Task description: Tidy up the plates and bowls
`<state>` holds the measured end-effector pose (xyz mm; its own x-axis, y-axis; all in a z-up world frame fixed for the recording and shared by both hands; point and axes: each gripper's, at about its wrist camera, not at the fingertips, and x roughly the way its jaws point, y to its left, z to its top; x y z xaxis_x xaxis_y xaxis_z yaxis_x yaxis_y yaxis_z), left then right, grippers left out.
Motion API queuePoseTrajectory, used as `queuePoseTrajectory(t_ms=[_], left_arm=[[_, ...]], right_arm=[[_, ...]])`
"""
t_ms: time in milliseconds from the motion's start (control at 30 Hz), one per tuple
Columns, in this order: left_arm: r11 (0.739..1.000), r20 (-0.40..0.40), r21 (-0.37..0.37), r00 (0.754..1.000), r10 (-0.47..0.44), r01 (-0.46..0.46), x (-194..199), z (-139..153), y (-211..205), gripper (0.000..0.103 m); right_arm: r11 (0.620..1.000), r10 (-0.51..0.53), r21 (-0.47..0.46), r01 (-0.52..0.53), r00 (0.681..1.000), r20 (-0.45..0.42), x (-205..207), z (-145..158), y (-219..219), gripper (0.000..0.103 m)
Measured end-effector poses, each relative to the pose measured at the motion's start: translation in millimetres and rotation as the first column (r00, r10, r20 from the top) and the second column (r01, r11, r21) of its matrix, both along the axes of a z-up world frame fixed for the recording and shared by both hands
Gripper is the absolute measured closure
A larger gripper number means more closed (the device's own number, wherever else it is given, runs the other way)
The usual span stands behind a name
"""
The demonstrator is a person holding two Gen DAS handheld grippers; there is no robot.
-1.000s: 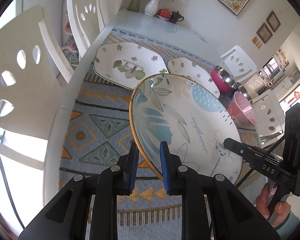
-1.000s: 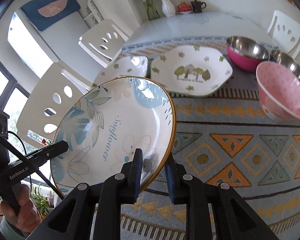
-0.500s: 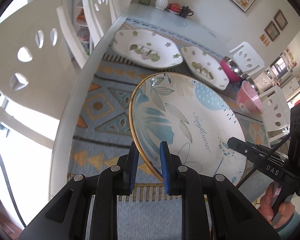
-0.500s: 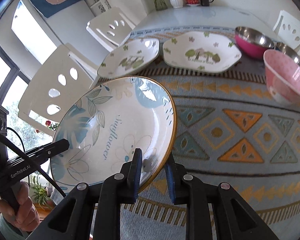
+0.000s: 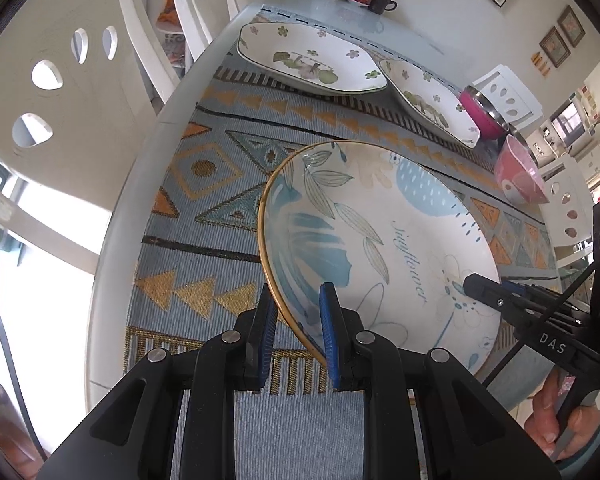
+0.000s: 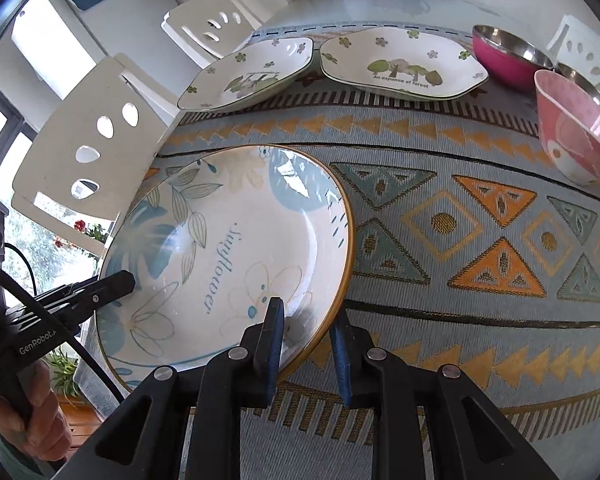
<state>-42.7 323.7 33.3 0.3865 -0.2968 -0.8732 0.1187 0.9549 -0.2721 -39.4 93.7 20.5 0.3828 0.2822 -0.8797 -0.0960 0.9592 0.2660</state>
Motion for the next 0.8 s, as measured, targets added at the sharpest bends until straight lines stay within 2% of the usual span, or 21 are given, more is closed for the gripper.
queuePoseTrajectory(t_ms=[233,333,567,667,800], left_arm=[[1.000,-0.026,0.016,1.000,-0.011,0.011,1,-6,0,0.085],[1.000,-0.050,-0.003,0.999,0.002,-0.002,0,-13,3,0.085],[1.000,-0.040,0.021,0.999,0.004,-0.003,-3,-7,8,0.084],[0.999,-0.035,0.039,0.999,0.015,-0.014,-5,-2,17,0.074],[0.998,-0.021,0.052,0.999,0.037,-0.036,-7,11,32,0.074]], right_arm=[[1.000,0.007,-0.017,-0.008,1.000,-0.029,-4,-7,2,0.081],[1.000,0.012,-0.011,-0.013,0.999,-0.049,-5,-11,2,0.081],[0.999,0.024,-0.021,-0.025,0.997,-0.073,-6,-9,-1,0.081],[1.000,0.002,0.024,0.000,0.994,-0.105,-8,-5,-13,0.081],[0.997,-0.049,0.051,0.054,0.993,-0.106,-9,13,-36,0.081]])
